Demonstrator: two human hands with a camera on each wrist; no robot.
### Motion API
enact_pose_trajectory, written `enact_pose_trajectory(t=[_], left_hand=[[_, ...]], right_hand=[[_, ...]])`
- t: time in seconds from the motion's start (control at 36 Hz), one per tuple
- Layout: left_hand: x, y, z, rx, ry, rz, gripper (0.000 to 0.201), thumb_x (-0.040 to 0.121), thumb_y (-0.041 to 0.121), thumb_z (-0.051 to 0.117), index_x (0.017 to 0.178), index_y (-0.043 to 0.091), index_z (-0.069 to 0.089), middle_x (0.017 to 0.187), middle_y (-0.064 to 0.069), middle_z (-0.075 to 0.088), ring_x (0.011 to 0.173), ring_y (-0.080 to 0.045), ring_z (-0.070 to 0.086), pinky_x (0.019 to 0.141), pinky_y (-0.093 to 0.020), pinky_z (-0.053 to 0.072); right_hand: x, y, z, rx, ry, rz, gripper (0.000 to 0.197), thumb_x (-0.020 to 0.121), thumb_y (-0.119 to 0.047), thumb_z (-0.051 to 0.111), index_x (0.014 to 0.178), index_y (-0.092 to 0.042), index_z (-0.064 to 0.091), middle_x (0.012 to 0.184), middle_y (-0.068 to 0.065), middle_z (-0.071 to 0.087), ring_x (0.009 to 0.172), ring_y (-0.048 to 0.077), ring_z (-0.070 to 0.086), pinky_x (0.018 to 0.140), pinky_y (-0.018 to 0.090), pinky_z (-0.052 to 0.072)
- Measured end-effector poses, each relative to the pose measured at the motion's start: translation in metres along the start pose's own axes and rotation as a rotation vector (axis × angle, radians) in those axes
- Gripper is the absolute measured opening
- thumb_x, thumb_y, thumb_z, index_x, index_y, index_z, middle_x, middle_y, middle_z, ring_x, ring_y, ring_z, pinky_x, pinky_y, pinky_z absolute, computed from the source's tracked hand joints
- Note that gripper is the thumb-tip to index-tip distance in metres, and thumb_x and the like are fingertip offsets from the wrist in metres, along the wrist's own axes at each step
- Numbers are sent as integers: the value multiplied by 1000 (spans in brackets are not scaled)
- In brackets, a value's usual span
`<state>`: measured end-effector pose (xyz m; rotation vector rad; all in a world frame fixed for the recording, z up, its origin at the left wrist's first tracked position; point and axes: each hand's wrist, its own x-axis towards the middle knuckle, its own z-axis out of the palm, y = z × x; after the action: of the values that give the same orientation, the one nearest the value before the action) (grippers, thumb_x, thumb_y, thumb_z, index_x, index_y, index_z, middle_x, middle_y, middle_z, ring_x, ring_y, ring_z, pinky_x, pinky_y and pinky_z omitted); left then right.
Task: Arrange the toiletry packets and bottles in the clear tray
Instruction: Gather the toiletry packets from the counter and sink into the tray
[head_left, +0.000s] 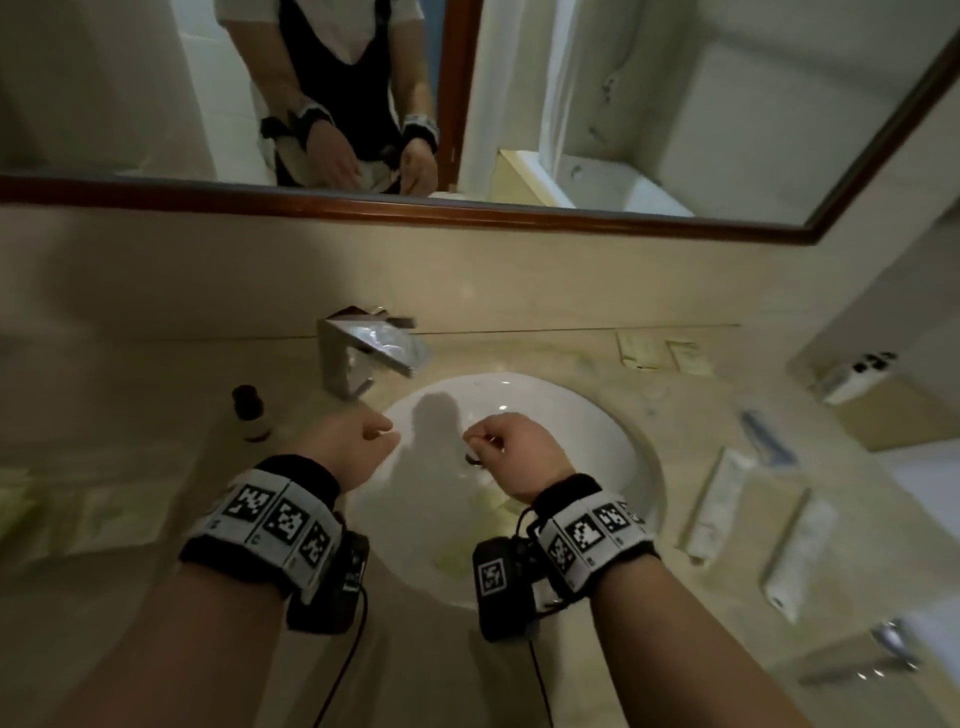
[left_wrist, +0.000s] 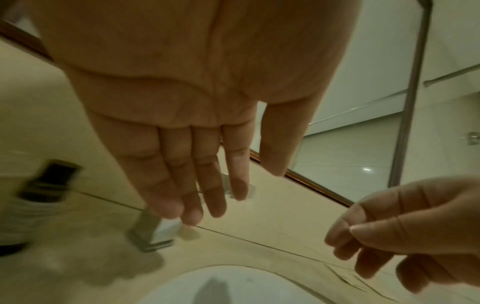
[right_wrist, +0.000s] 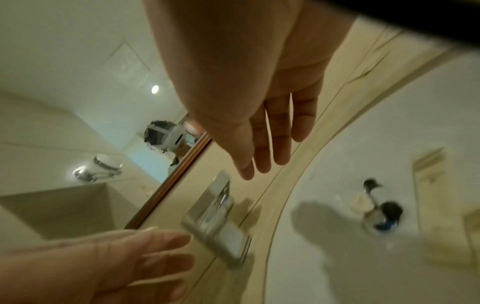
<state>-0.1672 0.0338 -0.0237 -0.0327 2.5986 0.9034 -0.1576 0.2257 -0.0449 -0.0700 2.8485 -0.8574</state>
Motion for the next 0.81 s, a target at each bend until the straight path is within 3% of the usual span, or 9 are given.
enact_pose_trajectory(t=[0.14, 0.22, 0.33, 0.47, 0.61, 0.81], left_hand=[[19, 53, 25, 59, 2, 130, 43, 93, 34, 50, 133, 17, 50, 139, -3, 50, 125, -20, 48, 106, -32, 37], [34, 88, 38, 103, 15, 186, 45, 92, 39, 50, 133, 20, 49, 139, -2, 48, 126, -20, 47, 108, -34, 37], [59, 134, 57, 76, -13, 218, 46, 94, 33, 48, 137, 19, 43, 147, -3, 39, 133, -20, 40, 110, -30, 30], [94, 179, 76, 92, -25, 227, 49, 94, 34, 49, 140, 21, 40, 147, -2, 39, 134, -18, 40, 111, -29, 30], [129, 214, 90, 117, -39, 197, 50, 94, 36, 46, 141, 20, 37, 149, 0, 37, 135, -20, 39, 111, -32, 32], [163, 242, 113, 49, -40, 146, 46, 94, 31, 50, 137, 19, 42, 145, -3, 40, 131, -20, 42, 106, -27, 34]], right_hand=[[6, 57, -61, -35, 93, 114, 26, 96, -24, 48, 115, -17, 65, 123, -1, 62, 106, 17, 60, 88, 24, 43], [16, 92, -95, -47, 161, 181, 27, 95, -26, 49, 117, -17, 63, 128, 4, 59, 110, 21, 59, 93, 31, 45], [37, 136, -131, -87, 204, 266, 37, 92, -29, 53, 126, -16, 56, 136, 6, 50, 114, 24, 57, 98, 34, 44], [75, 180, -165, -145, 216, 347, 44, 92, -27, 54, 134, -17, 47, 141, 10, 39, 116, 29, 54, 99, 34, 42], [116, 216, -178, -188, 187, 385, 51, 90, -24, 54, 139, -18, 39, 144, 11, 33, 128, 30, 43, 106, 38, 37], [158, 258, -151, -148, 158, 398, 67, 88, -31, 58, 146, -18, 27, 153, 8, 23, 139, 28, 28, 113, 37, 28]])
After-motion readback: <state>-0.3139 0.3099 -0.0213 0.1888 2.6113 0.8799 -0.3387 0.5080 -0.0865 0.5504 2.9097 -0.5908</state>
